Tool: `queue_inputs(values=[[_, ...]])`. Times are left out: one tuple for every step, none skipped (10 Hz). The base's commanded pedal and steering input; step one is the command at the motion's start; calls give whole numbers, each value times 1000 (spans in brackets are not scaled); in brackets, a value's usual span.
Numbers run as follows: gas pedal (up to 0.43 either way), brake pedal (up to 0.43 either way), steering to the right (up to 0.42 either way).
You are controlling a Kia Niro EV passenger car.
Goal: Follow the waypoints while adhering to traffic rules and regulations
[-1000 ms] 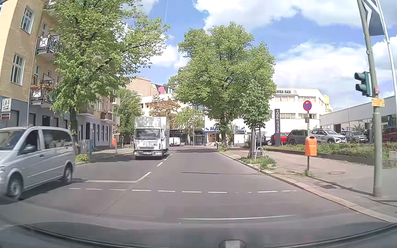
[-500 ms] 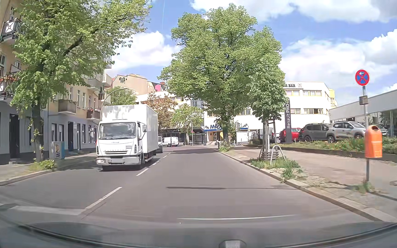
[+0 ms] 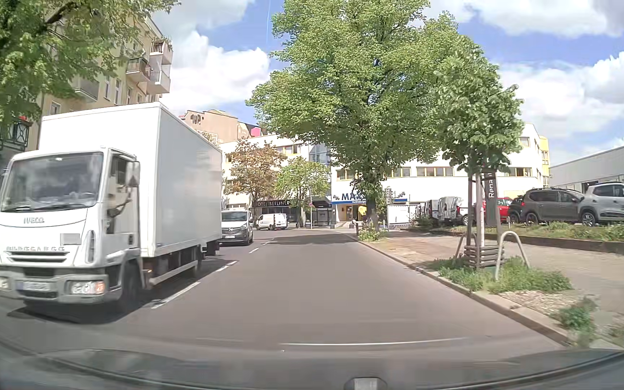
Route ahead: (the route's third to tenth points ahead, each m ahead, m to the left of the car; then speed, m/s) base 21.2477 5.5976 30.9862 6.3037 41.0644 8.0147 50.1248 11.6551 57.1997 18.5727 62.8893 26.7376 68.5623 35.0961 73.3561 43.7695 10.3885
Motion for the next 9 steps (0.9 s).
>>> queue_inputs(values=[[150, 18, -17], [98, 18, -18], [0, 18, -18], [0, 18, -19], [0, 18, -19], [0, 18, -19], [0, 18, -19], [0, 18, -19], [0, 18, -19]])
